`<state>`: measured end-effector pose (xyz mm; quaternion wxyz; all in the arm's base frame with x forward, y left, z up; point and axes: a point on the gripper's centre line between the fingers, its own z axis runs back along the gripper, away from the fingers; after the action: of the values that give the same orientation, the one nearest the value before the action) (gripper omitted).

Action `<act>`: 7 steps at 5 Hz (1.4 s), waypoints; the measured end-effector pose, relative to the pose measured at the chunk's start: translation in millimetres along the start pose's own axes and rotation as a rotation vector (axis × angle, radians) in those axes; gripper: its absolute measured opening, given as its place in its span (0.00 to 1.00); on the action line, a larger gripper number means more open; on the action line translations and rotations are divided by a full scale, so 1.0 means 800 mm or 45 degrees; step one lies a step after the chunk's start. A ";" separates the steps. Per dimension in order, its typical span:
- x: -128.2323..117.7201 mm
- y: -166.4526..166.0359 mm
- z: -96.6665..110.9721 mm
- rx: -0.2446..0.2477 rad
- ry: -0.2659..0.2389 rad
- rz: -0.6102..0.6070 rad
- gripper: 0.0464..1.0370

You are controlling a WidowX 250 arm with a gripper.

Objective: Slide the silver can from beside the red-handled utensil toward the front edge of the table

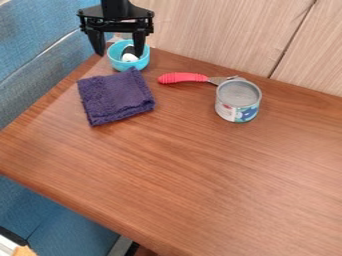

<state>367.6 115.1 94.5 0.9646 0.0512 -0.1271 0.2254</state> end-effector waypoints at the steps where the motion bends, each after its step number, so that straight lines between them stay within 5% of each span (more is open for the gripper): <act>1: -0.006 0.000 -0.015 0.009 0.046 0.002 0.96; 3: 0.007 -0.062 -0.014 -0.006 0.088 -0.139 0.96; 5: -0.001 -0.140 -0.005 -0.163 0.051 -0.268 0.96; 7: -0.003 -0.204 -0.014 -0.231 0.013 -0.435 0.96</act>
<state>441.3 -29.6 76.3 0.9901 -0.0162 -0.1313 0.0463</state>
